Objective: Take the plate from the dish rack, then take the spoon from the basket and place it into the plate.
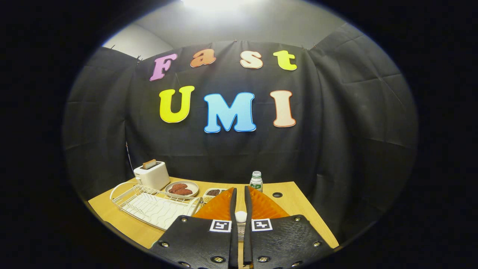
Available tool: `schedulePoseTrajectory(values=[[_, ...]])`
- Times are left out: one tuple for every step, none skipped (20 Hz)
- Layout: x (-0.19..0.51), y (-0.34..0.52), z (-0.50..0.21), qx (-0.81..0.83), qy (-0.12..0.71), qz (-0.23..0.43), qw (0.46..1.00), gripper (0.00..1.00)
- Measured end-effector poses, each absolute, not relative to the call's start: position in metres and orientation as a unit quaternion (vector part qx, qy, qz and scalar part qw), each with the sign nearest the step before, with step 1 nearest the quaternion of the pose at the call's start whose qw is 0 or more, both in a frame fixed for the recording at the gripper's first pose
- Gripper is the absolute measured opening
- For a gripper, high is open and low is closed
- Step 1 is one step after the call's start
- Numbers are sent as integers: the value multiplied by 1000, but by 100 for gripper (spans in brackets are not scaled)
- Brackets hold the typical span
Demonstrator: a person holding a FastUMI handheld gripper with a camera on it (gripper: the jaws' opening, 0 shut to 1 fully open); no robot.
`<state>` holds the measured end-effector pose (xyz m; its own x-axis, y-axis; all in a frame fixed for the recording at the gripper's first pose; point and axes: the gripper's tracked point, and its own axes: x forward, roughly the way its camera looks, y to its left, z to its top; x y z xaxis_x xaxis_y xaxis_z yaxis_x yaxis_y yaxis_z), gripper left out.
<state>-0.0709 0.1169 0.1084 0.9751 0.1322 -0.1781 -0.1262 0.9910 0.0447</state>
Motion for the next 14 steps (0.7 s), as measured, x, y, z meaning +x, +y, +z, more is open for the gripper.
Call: schedulePoseTrajectory(values=[[-76, 116, 109, 13, 96, 62, 993, 5], [-81, 117, 109, 15, 103, 63, 993, 5], [-87, 119, 110, 17, 109, 66, 992, 5], [-91, 120, 110, 15, 113, 67, 991, 5], [-94, 120, 109, 9, 117, 67, 991, 5], [-98, 120, 107, 4, 123, 66, 990, 5], [-101, 122, 106, 1, 127, 68, 990, 5], [-103, 125, 106, 2, 130, 71, 989, 5], [-106, 128, 103, 3, 134, 73, 988, 5], [-108, 131, 100, 1, 138, 75, 988, 5], [-110, 133, 98, 0, 142, 75, 987, 5], [-112, 137, 96, 2, 147, 79, 986, 5], [-113, 143, 93, 3, 150, 83, 985, 5], [-114, 146, 91, 1, 152, 86, 985, 5]])
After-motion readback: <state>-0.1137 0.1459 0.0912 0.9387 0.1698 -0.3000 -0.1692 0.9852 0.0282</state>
